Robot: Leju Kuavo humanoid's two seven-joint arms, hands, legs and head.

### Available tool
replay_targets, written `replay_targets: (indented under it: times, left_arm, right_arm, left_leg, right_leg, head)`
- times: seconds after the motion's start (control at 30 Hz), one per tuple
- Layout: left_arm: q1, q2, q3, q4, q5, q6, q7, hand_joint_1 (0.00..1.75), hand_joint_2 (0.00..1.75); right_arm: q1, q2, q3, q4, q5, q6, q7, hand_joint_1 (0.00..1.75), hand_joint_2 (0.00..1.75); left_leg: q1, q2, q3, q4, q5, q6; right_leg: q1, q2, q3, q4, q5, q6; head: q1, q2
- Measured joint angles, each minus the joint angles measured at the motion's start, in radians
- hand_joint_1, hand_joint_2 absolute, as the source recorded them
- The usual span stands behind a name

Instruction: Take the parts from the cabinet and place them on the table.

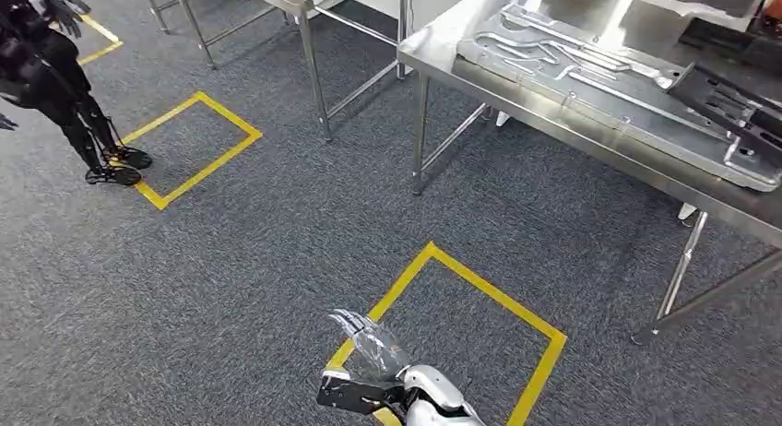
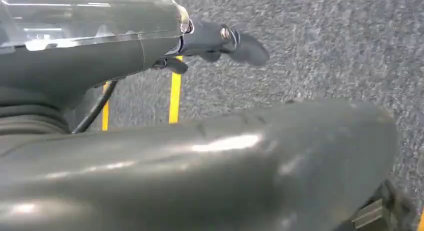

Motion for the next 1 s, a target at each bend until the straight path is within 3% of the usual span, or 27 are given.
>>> replay_targets:
  times: [0.07,0.1,0.13,0.17,0.2,0.23,0.27,0.3,0.4,0.43,0.47,0.5,0.57,0.6,0.63,0.67,0.7,0.73,0.77,0.8,0.83,0.9,0.93,0.97,1.0]
  left_arm:
    - [-0.001,0.002,0.0,0.0,0.003,0.002,-0.002,0.0,0.0]
    - [0.002,0.002,0.0,0.0,0.004,0.002,-0.003,0.0,0.0]
    - [0.005,0.006,0.0,0.0,0.004,0.003,-0.003,0.0,0.0]
    - [0.007,0.008,0.0,0.0,0.004,0.003,-0.003,0.0,0.0]
    - [0.007,0.011,0.0,0.0,0.004,0.004,-0.004,0.0,0.0]
    - [0.007,0.014,0.0,0.0,0.004,0.004,-0.005,0.0,0.0]
    - [0.005,0.014,0.0,0.0,0.003,0.005,-0.006,0.0,0.0]
    - [0.005,0.014,0.0,0.0,0.003,0.005,-0.008,0.0,0.0]
    - [0.013,0.018,0.0,0.0,0.0,0.005,-0.01,0.0,0.0]
    - [0.016,0.019,0.0,0.0,0.0,0.005,-0.01,0.0,0.0]
    - [0.017,0.019,0.0,0.0,0.0,0.006,-0.01,0.0,0.0]
    - [0.014,0.02,0.0,0.0,0.0,0.007,-0.01,0.0,0.0]
    - [0.013,0.02,0.0,0.0,0.007,0.013,-0.009,0.0,0.0]
    - [0.016,0.02,0.0,0.0,0.008,0.017,-0.009,0.0,0.0]
    - [0.02,0.022,0.001,0.0,0.008,0.019,-0.009,0.0,0.0]
    - [0.023,0.023,0.001,0.0,0.009,0.021,-0.009,0.0,0.0]
    - [0.024,0.025,0.001,0.0,0.009,0.022,-0.009,0.0,0.0]
    - [0.024,0.025,0.002,0.0,0.009,0.022,-0.009,0.0,0.0]
    - [0.025,0.024,0.001,0.0,0.008,0.022,-0.009,0.0,0.0]
    - [0.023,0.024,0.002,0.0,0.008,0.022,-0.009,0.0,0.0]
    - [0.024,0.025,0.002,0.0,0.007,0.022,-0.01,0.0,0.0]
    - [0.032,0.025,0.002,0.0,0.006,0.022,-0.01,0.0,0.0]
    - [0.034,0.026,0.002,0.0,0.006,0.021,-0.01,0.0,0.0]
    - [0.037,0.029,0.002,0.0,0.004,0.021,-0.01,0.0,0.0]
    - [0.035,0.029,0.002,0.0,0.002,0.019,-0.01,0.0,0.0]
  right_arm:
    - [0.003,-0.002,0.0,0.002,0.001,0.002,-0.001,0.0,0.0]
    - [0.004,-0.003,0.0,0.003,0.002,0.002,-0.001,0.0,0.0]
    - [0.004,-0.002,0.0,0.004,0.002,0.002,-0.003,0.0,0.0]
    - [0.004,-0.002,0.0,0.004,0.005,0.002,-0.006,0.0,0.0]
    - [0.003,-0.002,0.0,0.005,0.005,0.002,-0.009,0.0,0.0]
    - [0.003,-0.002,0.001,0.005,0.008,0.001,-0.012,0.0,0.0]
    - [0.002,-0.002,0.001,0.005,0.011,0.001,-0.014,0.0,0.0]
    - [-0.001,-0.002,0.002,0.006,0.012,0.0,-0.015,0.0,0.0]
    - [-0.002,-0.001,0.003,0.006,0.015,-0.004,-0.018,0.0,0.0]
    - [-0.003,0.0,0.004,0.005,0.015,-0.005,-0.019,0.0,0.0]
    - [-0.004,0.0,0.005,0.005,0.015,-0.008,-0.023,0.0,0.0]
    - [-0.003,0.0,0.005,0.005,0.015,-0.011,-0.024,0.0,0.0]
    - [0.003,-0.005,0.005,0.007,0.015,-0.011,-0.024,0.0,0.0]
    - [0.007,-0.009,0.005,0.007,0.015,-0.011,-0.023,0.0,0.0]
    - [0.009,-0.009,0.005,0.007,0.015,-0.01,-0.023,0.0,0.0]
    - [0.01,-0.009,0.005,0.007,0.015,-0.01,-0.022,0.0,0.0]
    - [0.01,-0.009,0.005,0.005,0.015,-0.009,-0.022,0.0,0.0]
    - [0.009,-0.009,0.005,0.004,0.015,-0.009,-0.022,0.0,0.0]
    - [0.009,-0.01,0.005,0.003,0.015,-0.009,-0.022,0.0,0.0]
    - [0.01,-0.01,0.005,0.003,0.016,-0.009,-0.021,0.0,0.0]
    - [0.011,-0.01,0.005,0.003,0.017,-0.008,-0.021,0.0,0.0]
    - [0.01,-0.009,0.006,0.002,0.017,-0.008,-0.021,0.0,0.0]
    - [0.01,-0.005,0.007,-0.001,0.017,-0.008,-0.021,0.0,0.0]
    - [0.01,-0.004,0.008,-0.003,0.017,-0.008,-0.021,0.0,0.0]
    - [0.01,-0.003,0.009,-0.004,0.017,-0.008,-0.022,0.0,0.0]
  left_leg:
    - [0.011,0.025,-0.077,0.154,-0.064,-0.011]
    - [0.017,0.029,-0.094,0.191,-0.068,-0.016]
    - [0.022,0.033,-0.087,0.177,-0.051,-0.021]
    - [0.026,0.037,-0.059,0.123,-0.017,-0.024]
    - [0.029,0.051,-0.01,0.033,0.026,-0.026]
    - [0.029,0.082,0.045,-0.064,0.064,-0.027]
    - [0.017,0.123,0.068,-0.106,0.048,-0.023]
    - [0.018,0.102,0.066,-0.111,0.057,-0.006]
    - [0.013,0.073,0.061,-0.109,0.054,0.01]
    - [0.021,0.061,0.067,-0.116,0.058,0.02]
    - [0.02,0.052,0.067,-0.117,0.059,0.023]
    - [0.019,0.042,0.066,-0.117,0.06,0.03]
    - [0.016,0.017,0.064,-0.117,0.06,0.037]
    - [0.014,0.002,0.064,-0.116,0.06,0.037]
    - [0.012,-0.013,0.065,-0.116,0.06,0.037]
    - [0.011,-0.027,0.066,-0.115,0.06,0.037]
    - [0.01,-0.044,0.068,-0.114,0.06,0.037]
    - [0.009,-0.058,0.069,-0.113,0.059,0.036]
    - [0.013,-0.069,0.066,-0.111,0.059,0.034]
    - [0.008,-0.08,0.06,-0.104,0.058,0.025]
    - [0.017,-0.092,0.055,-0.107,0.061,0.016]
    - [0.023,-0.113,0.054,-0.116,0.066,0.001]
    - [0.016,-0.12,0.052,-0.117,0.065,-0.006]
    - [0.014,-0.062,0.05,-0.097,0.054,-0.004]
    - [0.013,-0.014,0.027,-0.047,0.021,-0.009]
  right_leg:
    - [0.001,-0.034,0.001,0.001,-0.004,0.001]
    - [0.0,-0.048,0.002,0.002,-0.006,0.002]
    - [-0.001,-0.062,0.003,0.003,-0.009,0.005]
    - [-0.002,-0.073,0.005,0.004,-0.012,0.008]
    - [-0.004,-0.087,0.009,0.006,-0.017,0.013]
    - [-0.005,-0.099,0.014,0.009,-0.023,0.019]
    - [0.0,-0.108,0.017,0.01,-0.028,0.027]
    - [0.006,-0.118,0.018,0.013,-0.032,0.033]
    - [0.004,-0.143,0.028,0.008,-0.035,0.049]
    - [-0.003,-0.124,0.028,0.012,-0.045,0.059]
    - [-0.006,-0.064,0.017,0.043,-0.068,0.06]
    - [-0.007,-0.032,-0.014,0.106,-0.105,0.059]
    - [-0.005,-0.011,-0.102,0.277,-0.177,0.058]
    - [-0.003,-0.008,-0.136,0.333,-0.186,0.057]
    - [-0.003,-0.007,-0.146,0.336,-0.167,0.055]
    - [-0.002,-0.007,-0.133,0.294,-0.129,0.051]
    - [-0.001,-0.002,-0.1,0.214,-0.078,0.045]
    - [-0.001,0.02,-0.061,0.123,-0.029,0.037]
    - [-0.002,0.084,-0.033,0.048,-0.004,0.027]
    - [-0.005,0.105,-0.027,0.032,-0.01,0.023]
    - [0.002,0.086,-0.028,0.033,-0.009,0.024]
    - [0.007,0.072,-0.025,0.031,-0.008,0.017]
    - [-0.005,0.058,-0.016,0.012,0.0,0.011]
    - [-0.003,0.039,-0.006,0.0,0.004,0.008]
    - [-0.002,0.024,-0.001,-0.003,0.002,-0.001]
  head:
    - [0.0,0.0]
    - [0.0,0.0]
    - [0.0,0.0]
    - [0.0,0.0]
    - [0.0,0.0]
    - [0.0,0.0]
    - [0.0,0.0]
    - [0.001,0.0]
    - [0.0,0.0]
    - [0.0,0.0]
    - [0.0,0.0]
    - [0.001,0.0]
    - [0.001,0.0]
    - [0.001,0.0]
    - [0.001,0.0]
    - [0.0,0.0]
    - [0.001,0.0]
    - [0.001,0.0]
    - [0.001,0.0]
    - [0.001,0.0]
    - [0.001,0.0]
    - [0.0,0.0]
    - [0.0,0.0]
    - [0.001,0.0]
    - [-0.001,0.0]
